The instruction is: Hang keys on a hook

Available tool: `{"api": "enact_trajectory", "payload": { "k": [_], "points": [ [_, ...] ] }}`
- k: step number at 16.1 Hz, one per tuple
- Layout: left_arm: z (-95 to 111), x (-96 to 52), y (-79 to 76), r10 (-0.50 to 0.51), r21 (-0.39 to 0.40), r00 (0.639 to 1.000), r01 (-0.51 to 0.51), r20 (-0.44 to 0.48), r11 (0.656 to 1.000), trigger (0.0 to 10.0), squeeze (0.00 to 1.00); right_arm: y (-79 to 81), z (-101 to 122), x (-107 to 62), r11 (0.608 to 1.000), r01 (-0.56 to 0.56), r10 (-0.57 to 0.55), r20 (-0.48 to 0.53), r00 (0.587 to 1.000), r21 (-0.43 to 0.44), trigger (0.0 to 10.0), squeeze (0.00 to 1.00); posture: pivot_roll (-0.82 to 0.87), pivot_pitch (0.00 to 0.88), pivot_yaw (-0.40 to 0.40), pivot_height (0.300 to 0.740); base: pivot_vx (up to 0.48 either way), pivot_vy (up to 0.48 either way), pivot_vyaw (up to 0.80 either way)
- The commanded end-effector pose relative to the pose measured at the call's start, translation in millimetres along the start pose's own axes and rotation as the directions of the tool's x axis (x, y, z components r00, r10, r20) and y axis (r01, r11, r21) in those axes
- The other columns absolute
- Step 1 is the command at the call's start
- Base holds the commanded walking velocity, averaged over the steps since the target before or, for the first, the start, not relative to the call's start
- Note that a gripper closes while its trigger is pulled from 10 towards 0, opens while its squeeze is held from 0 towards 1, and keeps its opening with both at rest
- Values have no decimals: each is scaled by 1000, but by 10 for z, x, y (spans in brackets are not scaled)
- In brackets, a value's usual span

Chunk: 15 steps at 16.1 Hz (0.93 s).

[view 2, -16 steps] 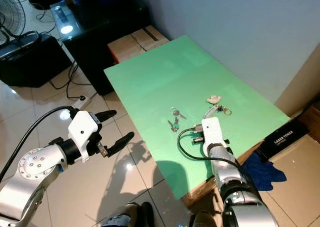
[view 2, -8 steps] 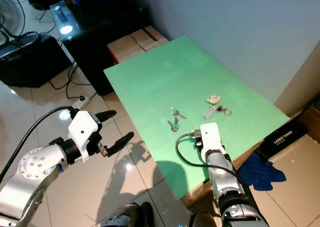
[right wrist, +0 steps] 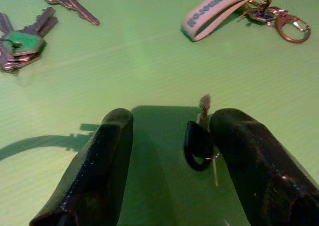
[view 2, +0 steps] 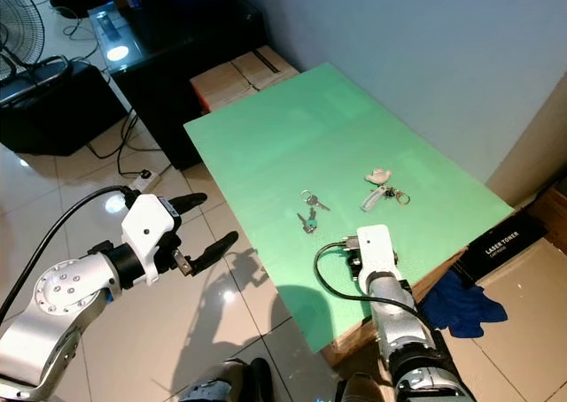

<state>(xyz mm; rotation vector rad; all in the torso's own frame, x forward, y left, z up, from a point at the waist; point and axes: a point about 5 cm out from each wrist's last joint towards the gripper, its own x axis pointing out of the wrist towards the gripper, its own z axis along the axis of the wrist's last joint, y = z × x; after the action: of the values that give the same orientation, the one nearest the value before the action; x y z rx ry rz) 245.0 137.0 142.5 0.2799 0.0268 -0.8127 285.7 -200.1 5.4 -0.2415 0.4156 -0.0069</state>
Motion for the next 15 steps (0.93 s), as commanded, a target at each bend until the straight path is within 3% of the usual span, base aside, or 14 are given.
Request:
{"api": "enact_trajectory", "payload": {
  "k": [1, 7, 8, 9, 10, 15],
  "points": [
    [-29, -12, 11, -7, -3, 1000, 7, -17, 1000, 10000, 0, 21, -23, 6, 1000, -18, 18, -26, 999, 4, 10000, 0, 111, 151, 190, 740, 0, 0, 0],
    [-21, -6, 4, -5, -4, 1000, 4, -15, 1000, 10000, 0, 28, -82, -3, 998, -55, 52, -69, 996, -30, 10000, 0, 113, 150, 181, 740, 0, 0, 0],
    [-20, -5, 0, -5, -5, 1000, 5, -14, 1000, 10000, 0, 27, -88, -5, 998, -53, 51, -71, 996, -29, 5176, 0, 112, 151, 183, 740, 0, 0, 0],
    [-19, -3, -4, -7, -5, 1000, 7, -13, 1000, 10000, 0, 26, -94, -6, 998, -51, 49, -74, 996, -25, 2078, 0, 112, 153, 184, 740, 0, 0, 0],
    [-18, -2, -6, -8, -4, 1000, 8, -13, 1000, 10000, 0, 29, -96, -7, 998, -53, 51, -75, 996, -21, 0, 0, 112, 154, 184, 740, 0, 0, 0],
    [-24, -11, -12, -5, -5, 1000, 5, -15, 1000, 10000, 0, 49, -101, -9, 998, -55, 54, -76, 996, -12, 0, 0, 113, 148, 177, 740, 0, 0, 0]
  ]
}}
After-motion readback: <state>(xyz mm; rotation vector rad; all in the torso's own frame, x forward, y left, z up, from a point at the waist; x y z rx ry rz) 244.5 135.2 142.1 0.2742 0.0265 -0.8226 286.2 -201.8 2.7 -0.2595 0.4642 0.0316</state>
